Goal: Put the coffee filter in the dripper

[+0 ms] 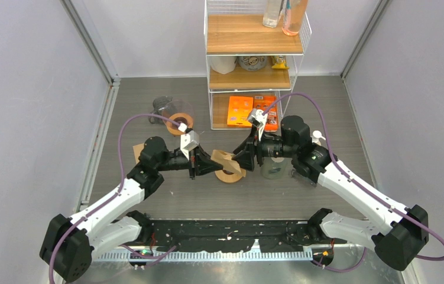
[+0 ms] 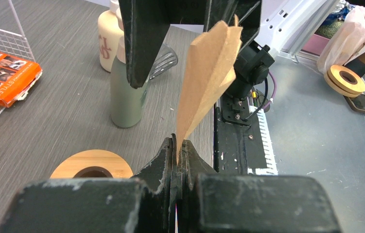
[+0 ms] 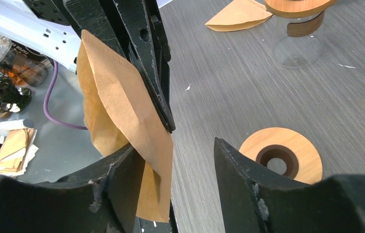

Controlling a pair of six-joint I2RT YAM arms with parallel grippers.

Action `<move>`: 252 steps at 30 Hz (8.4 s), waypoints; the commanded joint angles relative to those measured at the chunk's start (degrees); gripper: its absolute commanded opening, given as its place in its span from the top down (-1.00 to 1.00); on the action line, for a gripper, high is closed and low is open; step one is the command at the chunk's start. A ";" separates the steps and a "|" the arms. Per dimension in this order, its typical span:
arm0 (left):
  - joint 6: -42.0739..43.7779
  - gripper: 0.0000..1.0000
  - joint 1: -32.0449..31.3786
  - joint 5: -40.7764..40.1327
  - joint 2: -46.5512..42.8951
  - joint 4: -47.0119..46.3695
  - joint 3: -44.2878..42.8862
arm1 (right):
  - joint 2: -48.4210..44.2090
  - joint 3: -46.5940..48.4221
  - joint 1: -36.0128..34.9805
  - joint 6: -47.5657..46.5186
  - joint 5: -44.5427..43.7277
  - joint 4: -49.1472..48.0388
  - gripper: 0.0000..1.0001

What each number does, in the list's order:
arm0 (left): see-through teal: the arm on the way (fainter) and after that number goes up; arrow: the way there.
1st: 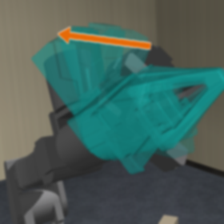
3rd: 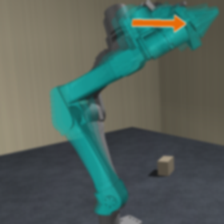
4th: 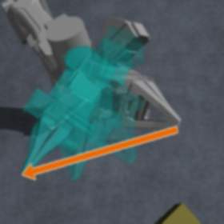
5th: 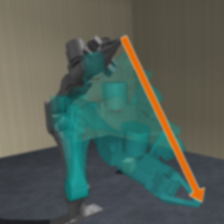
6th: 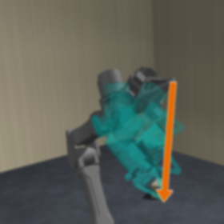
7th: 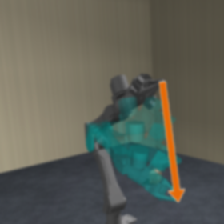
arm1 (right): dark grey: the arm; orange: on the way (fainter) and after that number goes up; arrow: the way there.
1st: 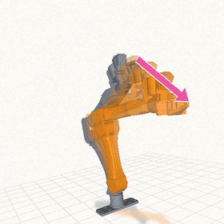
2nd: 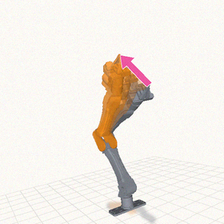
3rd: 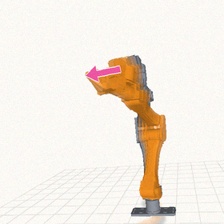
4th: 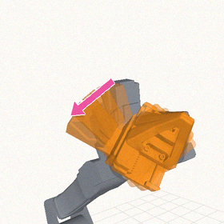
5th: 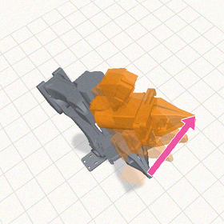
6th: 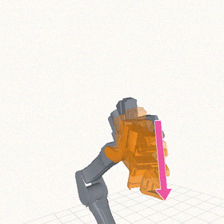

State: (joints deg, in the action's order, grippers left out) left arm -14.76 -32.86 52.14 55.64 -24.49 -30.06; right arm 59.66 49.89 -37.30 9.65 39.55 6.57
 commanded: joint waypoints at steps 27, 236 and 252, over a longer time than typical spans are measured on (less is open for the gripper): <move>-11.93 -0.99 -1.13 -33.98 -0.80 15.19 -12.64 | 2.08 8.14 -2.89 5.66 -44.64 6.46 0.90; -8.31 -0.43 13.00 -58.54 24.58 64.90 -57.94 | -9.37 -2.97 3.44 8.33 -57.55 3.10 -0.91; -7.08 0.63 13.00 -61.95 33.65 71.38 -61.14 | -7.97 -2.90 3.55 8.07 -58.45 3.10 -0.91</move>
State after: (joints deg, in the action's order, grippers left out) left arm -23.07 -20.12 -8.23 88.36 45.10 -88.23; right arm 51.40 46.85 -34.00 18.22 -17.45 11.22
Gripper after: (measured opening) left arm 0.191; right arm 0.955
